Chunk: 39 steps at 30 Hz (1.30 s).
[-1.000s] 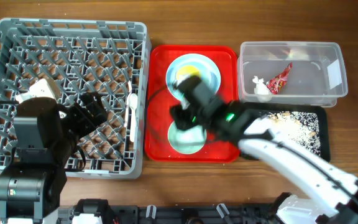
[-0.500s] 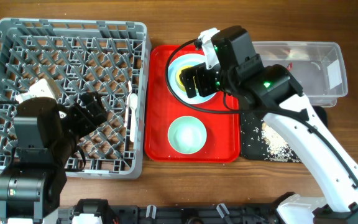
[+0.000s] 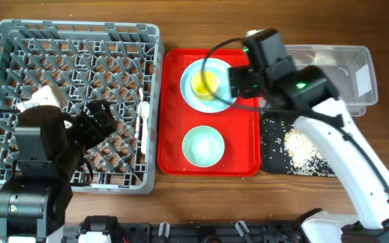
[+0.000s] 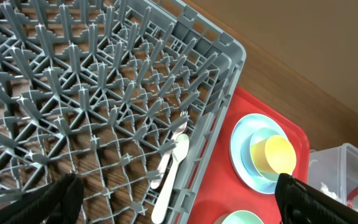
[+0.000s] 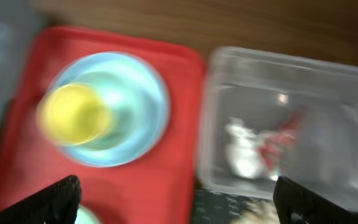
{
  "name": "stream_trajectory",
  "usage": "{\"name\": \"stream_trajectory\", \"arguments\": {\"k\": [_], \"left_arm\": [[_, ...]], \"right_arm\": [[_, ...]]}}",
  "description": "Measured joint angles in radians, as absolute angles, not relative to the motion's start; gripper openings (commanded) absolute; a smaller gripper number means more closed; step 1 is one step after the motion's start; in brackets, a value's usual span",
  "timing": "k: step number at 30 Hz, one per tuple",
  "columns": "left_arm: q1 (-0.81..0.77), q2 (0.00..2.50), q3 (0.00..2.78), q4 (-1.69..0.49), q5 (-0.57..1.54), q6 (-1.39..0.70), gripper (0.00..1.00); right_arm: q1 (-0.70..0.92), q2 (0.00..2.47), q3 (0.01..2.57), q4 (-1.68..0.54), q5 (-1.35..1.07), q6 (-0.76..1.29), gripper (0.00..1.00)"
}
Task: Sort waste into correct bins and load items into the dishwasher rack
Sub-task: 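Release the bowl and raise the right gripper to the right side, then swing the left gripper over the tray and grasp the yellow cup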
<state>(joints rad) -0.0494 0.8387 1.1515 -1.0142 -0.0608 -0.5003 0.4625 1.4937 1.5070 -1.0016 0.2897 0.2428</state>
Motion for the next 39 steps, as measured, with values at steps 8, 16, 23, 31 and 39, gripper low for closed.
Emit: {"name": "stream_trajectory", "arguments": {"k": [8, 16, 23, 31, 39], "left_arm": [[-0.049, 0.839, 1.151, -1.014, -0.061, -0.500, 1.00], [-0.049, 0.839, 1.151, -1.001, -0.063, -0.500, 1.00], [-0.049, 0.839, 1.151, -0.972, -0.076, -0.500, 1.00], [-0.049, 0.841, 1.151, -0.876, 0.046, -0.495, 0.86], [-0.051, 0.988, 1.233, -0.883, 0.290, -0.461, 0.44]], "right_arm": [[0.250, 1.405, 1.507, -1.238, 0.405, 0.287, 1.00], [0.084, 1.380, 1.507, -1.273, 0.405, 0.340, 1.00], [0.080, 1.380, 1.507, -1.271, 0.401, 0.339, 1.00], [0.080, 1.380, 1.507, -1.268, 0.401, 0.339, 1.00], [0.080, 1.380, 1.507, -1.267, 0.401, 0.339, 1.00]]}}
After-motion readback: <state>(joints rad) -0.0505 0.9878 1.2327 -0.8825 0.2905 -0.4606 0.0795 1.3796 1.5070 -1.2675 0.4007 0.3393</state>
